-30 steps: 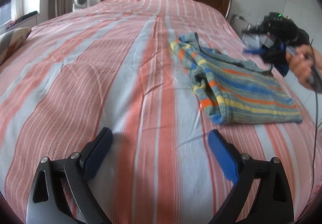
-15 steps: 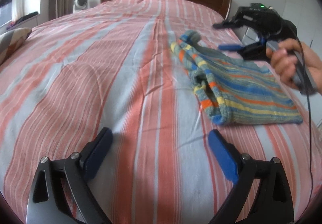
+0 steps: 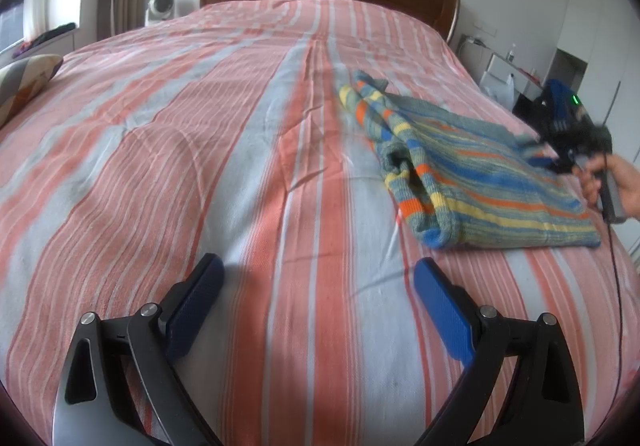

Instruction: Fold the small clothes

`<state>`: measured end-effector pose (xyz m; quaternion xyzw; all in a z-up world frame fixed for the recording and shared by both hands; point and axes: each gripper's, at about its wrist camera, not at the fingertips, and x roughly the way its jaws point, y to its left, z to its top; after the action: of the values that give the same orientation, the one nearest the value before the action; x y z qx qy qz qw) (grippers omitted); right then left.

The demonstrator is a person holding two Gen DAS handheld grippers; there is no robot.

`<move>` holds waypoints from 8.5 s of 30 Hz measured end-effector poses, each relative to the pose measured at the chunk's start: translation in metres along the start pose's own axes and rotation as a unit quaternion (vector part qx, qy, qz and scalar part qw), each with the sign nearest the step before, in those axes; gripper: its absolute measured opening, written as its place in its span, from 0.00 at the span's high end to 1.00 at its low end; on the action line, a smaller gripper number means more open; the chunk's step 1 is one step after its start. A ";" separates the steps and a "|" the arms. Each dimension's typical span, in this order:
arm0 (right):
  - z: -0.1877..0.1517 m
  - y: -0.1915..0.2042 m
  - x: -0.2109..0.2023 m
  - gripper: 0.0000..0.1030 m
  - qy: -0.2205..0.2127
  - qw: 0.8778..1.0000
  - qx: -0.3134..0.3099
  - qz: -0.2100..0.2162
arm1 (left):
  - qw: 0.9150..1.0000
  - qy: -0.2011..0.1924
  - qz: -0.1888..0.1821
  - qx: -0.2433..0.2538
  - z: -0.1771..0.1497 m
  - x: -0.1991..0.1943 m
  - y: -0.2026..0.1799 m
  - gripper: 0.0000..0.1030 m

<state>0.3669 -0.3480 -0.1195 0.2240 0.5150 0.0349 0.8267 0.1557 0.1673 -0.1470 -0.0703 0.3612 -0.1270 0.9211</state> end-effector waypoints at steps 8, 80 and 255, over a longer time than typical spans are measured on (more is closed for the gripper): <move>-0.090 0.028 -0.075 0.54 0.017 0.990 -0.064 0.126 | 1.000 -0.001 -0.001 -0.001 0.000 0.000 0.000 0.06; -0.115 -0.113 -0.145 0.38 -0.071 0.991 -0.014 0.113 | 0.929 0.063 -0.048 0.362 -0.010 0.107 -0.409 0.76; -0.336 0.238 -0.277 0.00 -0.209 0.930 -0.299 -0.037 | 0.983 -0.046 0.167 0.066 0.029 -0.226 -0.172 0.00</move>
<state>-0.0120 -0.1018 0.0846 -0.0509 0.3041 0.1093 0.9450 -0.0159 0.0677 0.0584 0.0463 0.3164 0.0083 0.9475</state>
